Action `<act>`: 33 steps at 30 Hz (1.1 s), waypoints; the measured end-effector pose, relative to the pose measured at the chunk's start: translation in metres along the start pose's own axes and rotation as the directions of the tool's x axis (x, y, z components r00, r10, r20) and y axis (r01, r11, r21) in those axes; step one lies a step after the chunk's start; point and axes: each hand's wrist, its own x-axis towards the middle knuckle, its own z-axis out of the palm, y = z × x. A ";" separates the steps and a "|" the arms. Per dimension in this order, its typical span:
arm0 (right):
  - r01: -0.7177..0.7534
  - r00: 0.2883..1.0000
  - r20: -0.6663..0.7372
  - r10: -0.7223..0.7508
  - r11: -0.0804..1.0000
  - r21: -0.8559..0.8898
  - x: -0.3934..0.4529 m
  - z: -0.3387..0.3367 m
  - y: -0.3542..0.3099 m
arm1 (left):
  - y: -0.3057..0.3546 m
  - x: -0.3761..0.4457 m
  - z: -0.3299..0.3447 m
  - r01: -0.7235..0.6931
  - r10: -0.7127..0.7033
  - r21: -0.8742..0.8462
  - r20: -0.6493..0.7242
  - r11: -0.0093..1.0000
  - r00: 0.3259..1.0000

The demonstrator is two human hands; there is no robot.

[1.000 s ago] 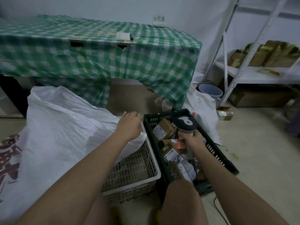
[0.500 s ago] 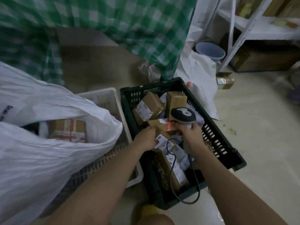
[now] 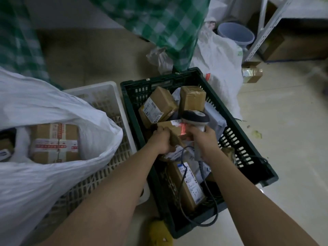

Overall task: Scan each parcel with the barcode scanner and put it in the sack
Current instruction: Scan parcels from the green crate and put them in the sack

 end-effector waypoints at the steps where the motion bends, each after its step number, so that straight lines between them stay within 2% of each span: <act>1: 0.016 1.000 -0.009 -0.016 1.000 -0.005 -0.005 -0.002 -0.005 | 0.005 -0.006 -0.007 -0.018 0.017 -0.018 -0.037 1.000 0.999; 6: 0.119 0.992 -0.041 -0.119 0.993 0.002 -0.043 -0.012 -0.039 | 0.020 -0.055 -0.076 -0.072 -0.006 -0.294 -0.257 0.953 0.966; 10: 0.227 0.973 -0.070 -0.221 0.969 0.101 -0.083 0.001 -0.071 | 0.006 -0.113 -0.134 -0.091 -0.104 -0.473 -0.371 0.877 0.923; 13: 0.262 0.965 -0.048 -0.258 0.942 0.210 -0.110 0.025 -0.090 | -0.014 -0.160 -0.159 -0.135 -0.153 -0.604 -0.401 0.785 0.903; 17: 0.303 0.951 -0.024 -0.308 0.918 0.255 -0.136 0.066 -0.094 | -0.049 -0.208 -0.165 -0.172 -0.224 -0.731 -0.410 0.661 0.884; 20: 0.293 0.955 -0.029 -0.295 0.923 0.250 -0.143 0.091 -0.079 | -0.068 -0.231 -0.160 -0.187 -0.296 -0.842 -0.373 0.506 0.879; 22: 0.259 0.965 -0.040 -0.258 0.932 0.254 -0.149 0.102 -0.072 | -0.080 -0.240 -0.157 -0.225 -0.302 -0.892 -0.355 0.391 0.885; 23: 0.238 0.970 -0.019 -0.242 0.933 0.271 -0.149 0.108 -0.069 | -0.084 -0.242 -0.156 -0.237 -0.285 -0.900 -0.351 0.366 0.892; 24: 0.228 0.970 0.013 -0.242 0.928 0.295 -0.151 0.112 -0.067 | -0.087 -0.244 -0.153 -0.231 -0.265 -0.899 -0.341 0.373 0.902; 26: 0.224 0.964 0.065 -0.257 0.920 0.321 -0.150 0.117 -0.067 | -0.085 -0.244 -0.149 -0.165 -0.250 -0.875 -0.303 0.454 0.920; 30: 0.256 0.953 0.068 -0.294 0.906 0.337 -0.146 0.124 -0.066 | -0.072 -0.239 -0.147 -0.020 -0.273 -0.767 -0.252 0.642 0.929; 33: 0.238 0.961 0.054 -0.269 0.915 0.325 -0.142 0.126 -0.066 | -0.073 -0.237 -0.152 0.040 -0.278 -0.693 -0.235 0.720 0.932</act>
